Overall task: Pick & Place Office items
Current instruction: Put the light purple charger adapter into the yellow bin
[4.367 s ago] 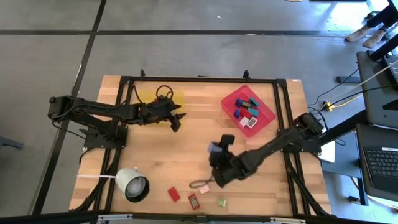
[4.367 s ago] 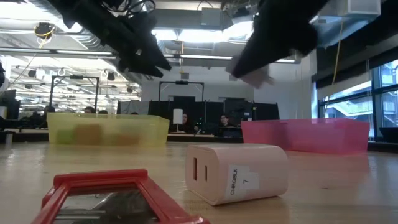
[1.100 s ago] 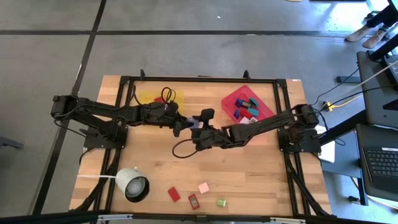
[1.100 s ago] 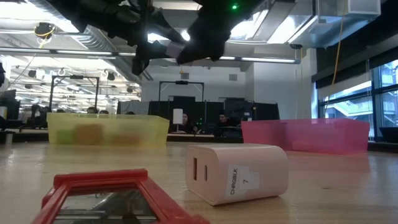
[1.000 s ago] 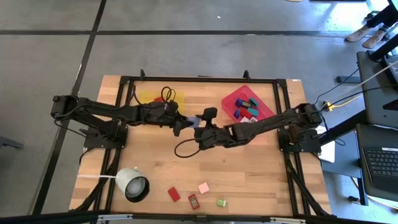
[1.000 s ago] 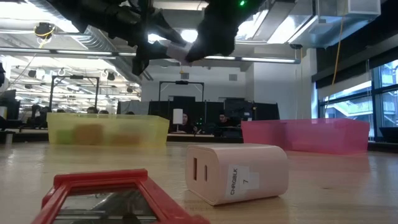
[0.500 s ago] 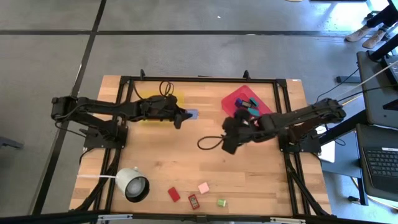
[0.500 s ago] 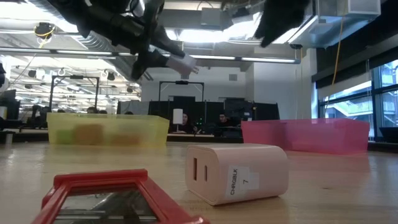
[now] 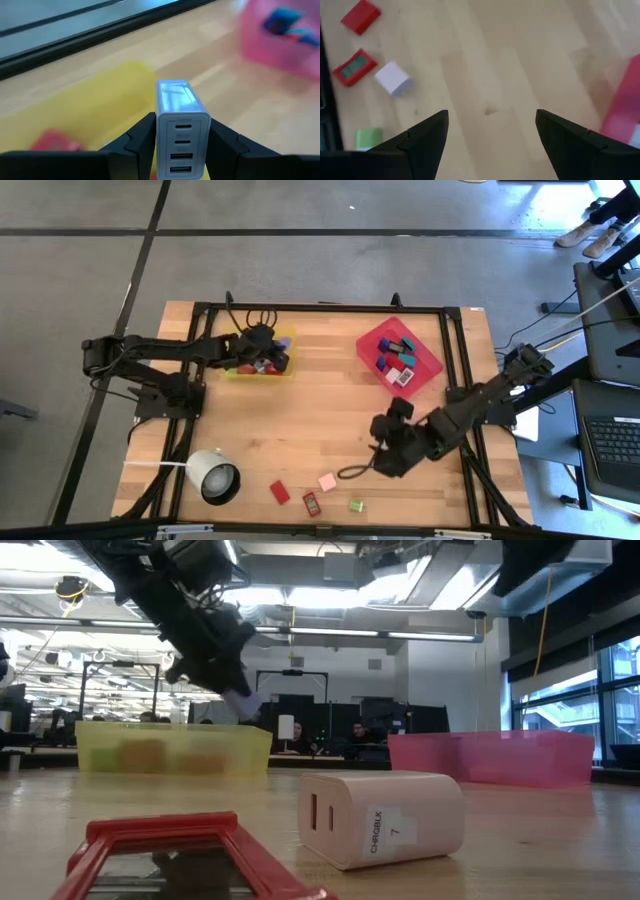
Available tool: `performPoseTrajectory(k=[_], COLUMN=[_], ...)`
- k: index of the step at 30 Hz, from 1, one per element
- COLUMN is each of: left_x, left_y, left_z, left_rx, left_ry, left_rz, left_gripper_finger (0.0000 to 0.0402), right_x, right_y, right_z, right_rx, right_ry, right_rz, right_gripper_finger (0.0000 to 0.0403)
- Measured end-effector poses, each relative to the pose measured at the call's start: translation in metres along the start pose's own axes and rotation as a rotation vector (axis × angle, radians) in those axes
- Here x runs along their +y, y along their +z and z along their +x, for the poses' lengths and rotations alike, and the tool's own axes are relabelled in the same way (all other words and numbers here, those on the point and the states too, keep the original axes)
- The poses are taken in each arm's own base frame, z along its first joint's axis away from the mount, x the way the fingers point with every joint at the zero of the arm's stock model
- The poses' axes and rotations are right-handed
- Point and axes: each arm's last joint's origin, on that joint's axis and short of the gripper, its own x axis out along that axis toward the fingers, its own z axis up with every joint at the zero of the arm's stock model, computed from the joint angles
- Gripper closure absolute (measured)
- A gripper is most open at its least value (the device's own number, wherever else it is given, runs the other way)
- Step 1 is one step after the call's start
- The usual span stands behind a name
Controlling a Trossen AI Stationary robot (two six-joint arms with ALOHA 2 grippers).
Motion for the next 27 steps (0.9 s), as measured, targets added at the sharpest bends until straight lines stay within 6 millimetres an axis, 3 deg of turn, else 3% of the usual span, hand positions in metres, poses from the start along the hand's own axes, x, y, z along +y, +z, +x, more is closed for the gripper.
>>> performPoseTrajectory(k=[14, 27], left_x=[0.028, 0.032], left_y=[-0.022, -0.03], left_z=[-0.007, -0.009], left_rx=[0.089, 0.18], left_ry=[0.458, 0.453], left_rz=[0.107, 0.082], left_gripper_finger=[0.0268, 0.0268], right_x=[0.037, 0.049], right_y=[-0.033, -0.038], right_z=[0.016, 0.016], right_rx=[0.043, -0.002], right_ry=[-0.004, 0.036], right_rz=[-0.017, -0.022], right_gripper_finger=[0.0101, 0.0101])
